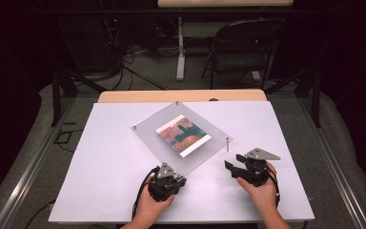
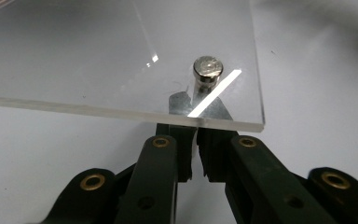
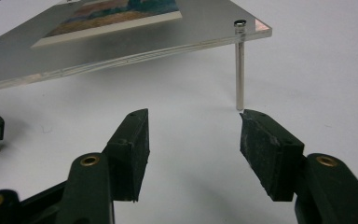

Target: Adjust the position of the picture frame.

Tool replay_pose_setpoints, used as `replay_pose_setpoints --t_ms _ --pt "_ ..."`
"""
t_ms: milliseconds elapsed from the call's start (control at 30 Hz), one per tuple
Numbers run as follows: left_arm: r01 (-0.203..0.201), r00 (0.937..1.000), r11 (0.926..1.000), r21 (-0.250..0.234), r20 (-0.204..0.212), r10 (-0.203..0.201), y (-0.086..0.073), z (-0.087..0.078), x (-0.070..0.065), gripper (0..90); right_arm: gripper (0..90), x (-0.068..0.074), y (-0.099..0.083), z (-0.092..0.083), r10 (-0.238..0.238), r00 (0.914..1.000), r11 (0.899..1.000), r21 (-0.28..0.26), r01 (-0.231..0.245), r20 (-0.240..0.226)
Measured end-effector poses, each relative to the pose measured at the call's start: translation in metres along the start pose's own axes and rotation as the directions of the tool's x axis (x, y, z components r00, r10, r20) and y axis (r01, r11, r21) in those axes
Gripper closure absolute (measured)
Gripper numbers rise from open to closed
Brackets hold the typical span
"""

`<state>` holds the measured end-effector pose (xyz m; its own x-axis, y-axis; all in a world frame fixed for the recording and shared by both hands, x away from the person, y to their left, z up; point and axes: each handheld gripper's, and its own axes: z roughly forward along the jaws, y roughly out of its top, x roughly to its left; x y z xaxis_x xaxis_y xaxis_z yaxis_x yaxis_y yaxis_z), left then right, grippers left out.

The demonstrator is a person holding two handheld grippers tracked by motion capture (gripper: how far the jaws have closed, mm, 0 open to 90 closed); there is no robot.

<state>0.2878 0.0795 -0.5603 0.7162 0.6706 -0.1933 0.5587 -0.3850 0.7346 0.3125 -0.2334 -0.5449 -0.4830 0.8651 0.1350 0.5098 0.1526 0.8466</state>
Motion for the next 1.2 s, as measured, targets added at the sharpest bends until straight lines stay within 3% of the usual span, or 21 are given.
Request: replay_pose_setpoints --t_ms 100,400,433,533,700,933,1200 --pt "0.018 0.9996 0.9998 0.0 0.023 -0.018 0.0 -0.001 0.002 84.8 42.5 -0.003 0.001 0.002 0.004 1.0 1.0 -0.004 -0.004 0.008" --pt "0.06 0.9981 0.9981 -0.016 0.014 -0.06 -0.003 -0.017 0.009 85.1 48.3 -0.01 0.005 0.013 0.01 0.9999 1.0 0.002 -0.01 0.008" --pt "0.072 0.9974 0.9972 -0.021 0.014 -0.071 -0.004 -0.021 0.01 85.0 55.5 -0.01 0.007 0.02 0.013 0.9998 1.0 0.021 -0.012 -0.016" --pt "0.089 0.996 0.9956 -0.029 0.001 -0.089 -0.007 -0.028 0.014 85.1 59.8 -0.006 0.01 0.027 -0.011 0.9997 1.0 0.029 0.011 -0.022" --pt "0.116 0.993 0.9923 -0.043 -0.014 -0.117 -0.011 -0.038 0.02 85.0 60.4 0.001 0.015 0.039 -0.054 0.9981 0.998 0.037 0.055 -0.028" --pt "0.143 0.989 0.9875 -0.067 -0.03 -0.145 -0.017 -0.05 0.024 85.0 60.4 0.004 0.019 0.053 -0.063 0.9968 0.997 0.051 0.065 -0.049" --pt "0.169 0.9834 0.9825 -0.079 -0.054 -0.173 -0.022 -0.059 0.031 84.9 74.5 0.009 0.024 0.063 -0.069 0.991 0.996 0.055 0.075 -0.115"
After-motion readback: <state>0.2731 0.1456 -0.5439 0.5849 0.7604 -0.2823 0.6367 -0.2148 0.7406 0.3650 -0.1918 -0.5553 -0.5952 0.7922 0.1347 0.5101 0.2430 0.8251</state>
